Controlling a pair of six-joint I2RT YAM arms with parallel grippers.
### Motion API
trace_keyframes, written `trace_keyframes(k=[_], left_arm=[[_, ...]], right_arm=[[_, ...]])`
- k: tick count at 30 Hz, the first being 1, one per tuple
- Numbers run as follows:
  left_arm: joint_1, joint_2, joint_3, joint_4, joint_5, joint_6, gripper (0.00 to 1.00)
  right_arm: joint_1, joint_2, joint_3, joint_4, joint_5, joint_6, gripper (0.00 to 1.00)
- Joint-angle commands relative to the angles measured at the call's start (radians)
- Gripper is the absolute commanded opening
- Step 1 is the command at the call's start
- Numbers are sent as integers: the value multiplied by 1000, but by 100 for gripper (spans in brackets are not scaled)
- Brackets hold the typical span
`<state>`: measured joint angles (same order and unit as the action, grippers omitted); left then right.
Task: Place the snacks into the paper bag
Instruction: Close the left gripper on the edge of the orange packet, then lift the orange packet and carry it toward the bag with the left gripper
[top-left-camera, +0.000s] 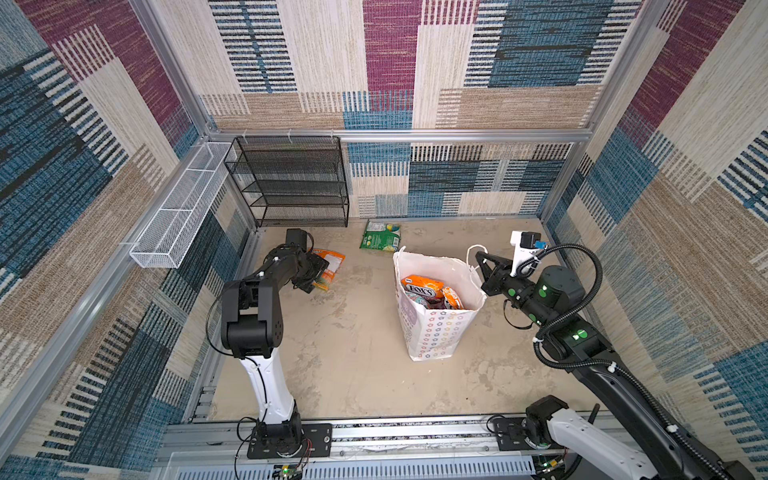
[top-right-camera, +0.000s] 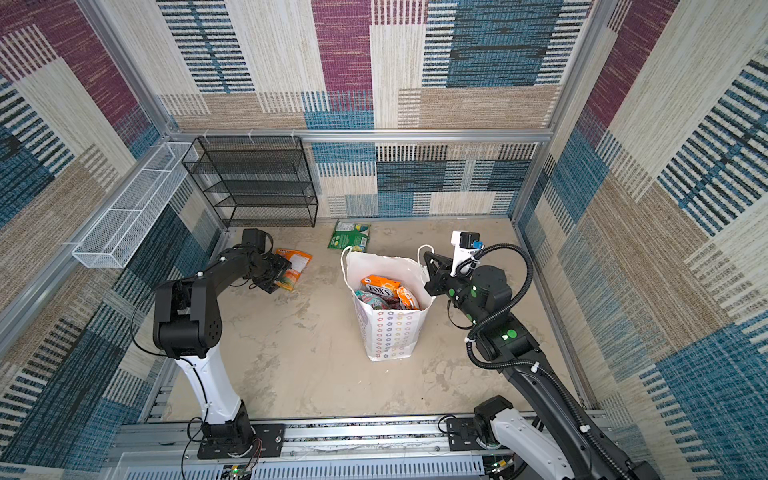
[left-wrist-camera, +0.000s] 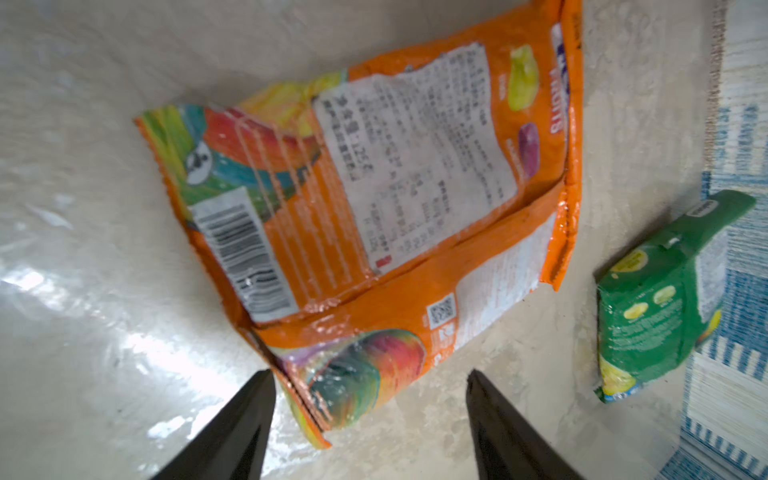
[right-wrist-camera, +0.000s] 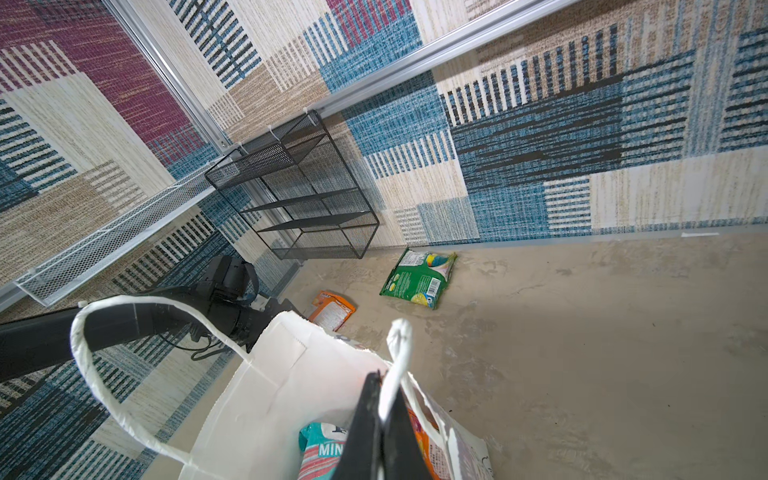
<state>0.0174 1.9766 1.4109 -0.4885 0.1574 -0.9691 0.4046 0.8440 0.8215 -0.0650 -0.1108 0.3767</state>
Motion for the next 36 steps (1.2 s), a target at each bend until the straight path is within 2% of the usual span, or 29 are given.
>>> trace_keyframes(k=[1,5,8,20,30,36], left_arm=[[0,12,7,-39,-32,20,75],[0,53,59,-105,-60,44,74],[2,78,73,-117,-56,51,69],[2,121,85,-151,-81,75,38],[1,2,-22,-90,-65,102,13],[1,-126,-145,-55,-59,104,10]], right_arm=[[1,8,-4,28,17,-6,0],[1,12,-4,29,15,-7,0],[1,11,-5,31,20,-7,0],[1,-14,-9,21,42,-13,0],[1,-24,-11,15,50,-13,0],[1,-22,-8,11,46,-14,0]])
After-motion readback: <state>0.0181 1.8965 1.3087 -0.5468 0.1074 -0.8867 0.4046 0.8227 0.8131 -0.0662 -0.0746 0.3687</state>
